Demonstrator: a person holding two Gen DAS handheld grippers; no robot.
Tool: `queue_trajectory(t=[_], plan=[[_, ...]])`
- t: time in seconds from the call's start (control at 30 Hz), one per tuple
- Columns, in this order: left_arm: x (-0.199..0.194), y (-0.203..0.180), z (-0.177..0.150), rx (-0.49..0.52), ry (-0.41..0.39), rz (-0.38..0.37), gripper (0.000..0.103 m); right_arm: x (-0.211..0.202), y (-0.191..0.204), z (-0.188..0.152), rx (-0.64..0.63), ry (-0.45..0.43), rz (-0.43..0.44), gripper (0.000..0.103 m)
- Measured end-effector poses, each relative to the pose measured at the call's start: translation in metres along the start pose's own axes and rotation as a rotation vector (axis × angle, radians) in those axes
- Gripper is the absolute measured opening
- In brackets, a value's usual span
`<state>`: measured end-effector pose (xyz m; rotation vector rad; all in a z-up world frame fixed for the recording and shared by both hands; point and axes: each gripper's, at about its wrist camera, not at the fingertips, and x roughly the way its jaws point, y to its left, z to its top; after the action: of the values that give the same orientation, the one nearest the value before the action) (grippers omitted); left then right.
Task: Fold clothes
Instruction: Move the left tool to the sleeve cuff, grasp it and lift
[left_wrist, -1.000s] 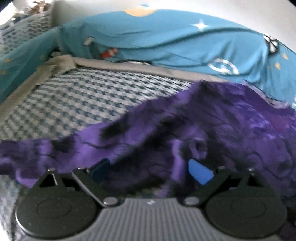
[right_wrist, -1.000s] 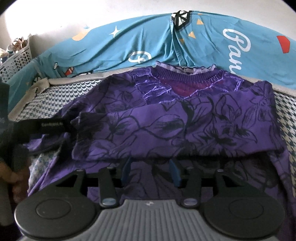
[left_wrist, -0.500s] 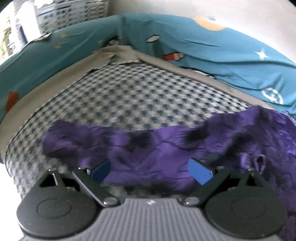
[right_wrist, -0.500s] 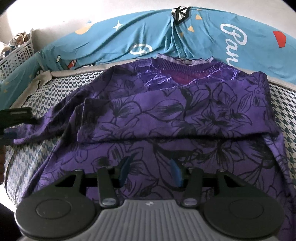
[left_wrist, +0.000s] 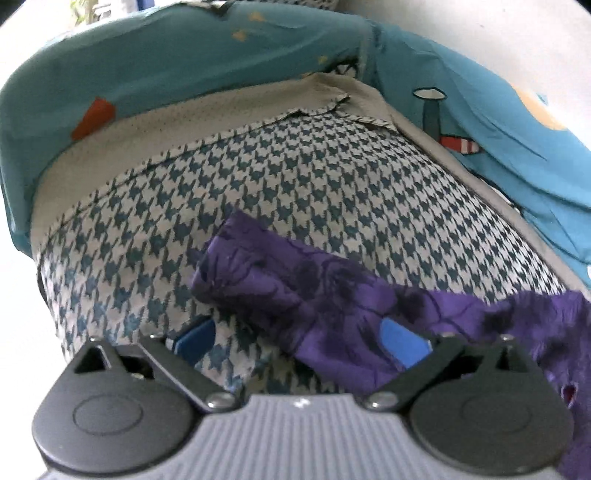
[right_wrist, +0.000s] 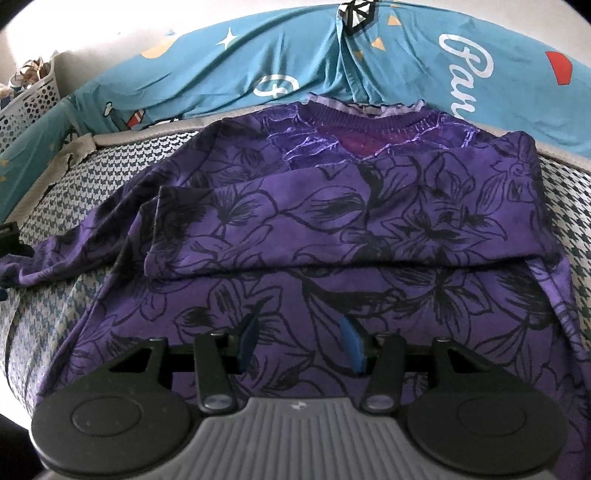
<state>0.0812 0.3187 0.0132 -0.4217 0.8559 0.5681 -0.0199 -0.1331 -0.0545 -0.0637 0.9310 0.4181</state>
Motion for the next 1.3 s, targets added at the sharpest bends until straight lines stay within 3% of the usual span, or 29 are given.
queue_trajectory(t=[0.1, 0.17, 0.23, 0.27, 0.33, 0.5, 0.7, 0.87, 0.97, 1.03, 1.2, 1.3], plan=[[0.009, 0.009, 0.003, -0.054, 0.007, -0.024, 0.097, 0.003, 0.002, 0.000, -0.012, 0.007, -0.008, 0.049], [0.011, 0.012, 0.004, -0.064, 0.001, -0.020, 0.084, 0.005, 0.002, 0.000, -0.015, 0.013, -0.009, 0.049], [0.014, 0.017, 0.004, -0.082, 0.000, -0.008, 0.056, 0.006, 0.003, 0.000, -0.016, 0.016, -0.010, 0.049], [0.013, 0.020, 0.005, -0.095, -0.005, -0.018, 0.050, 0.007, 0.003, 0.000, -0.018, 0.017, -0.011, 0.049], [0.012, 0.027, 0.007, -0.122, -0.016, -0.043, 0.026, 0.008, 0.004, 0.000, -0.021, 0.020, -0.013, 0.049], [0.004, 0.038, 0.014, -0.179, -0.078, -0.031, 0.012, 0.010, 0.004, -0.001, -0.026, 0.023, -0.023, 0.049], [-0.017, 0.037, 0.022, -0.144, -0.220, 0.048, 0.011, 0.012, 0.001, -0.001, -0.015, 0.026, -0.031, 0.049], [-0.015, 0.050, 0.020, -0.224, -0.144, 0.025, 0.014, 0.012, 0.001, -0.001, -0.019, 0.030, -0.033, 0.049], [-0.016, 0.058, 0.019, -0.278, -0.129, -0.016, 0.024, 0.013, 0.002, -0.001, -0.020, 0.032, -0.034, 0.049], [-0.016, 0.060, 0.019, -0.300, -0.129, -0.034, 0.050, 0.014, 0.002, -0.001, -0.023, 0.035, -0.037, 0.049], [-0.016, 0.067, 0.013, -0.336, -0.097, -0.065, 0.070, 0.014, 0.004, -0.002, -0.037, 0.036, -0.042, 0.050], [-0.014, 0.068, 0.010, -0.337, -0.078, -0.056, 0.073, 0.015, 0.004, -0.002, -0.041, 0.036, -0.042, 0.050]])
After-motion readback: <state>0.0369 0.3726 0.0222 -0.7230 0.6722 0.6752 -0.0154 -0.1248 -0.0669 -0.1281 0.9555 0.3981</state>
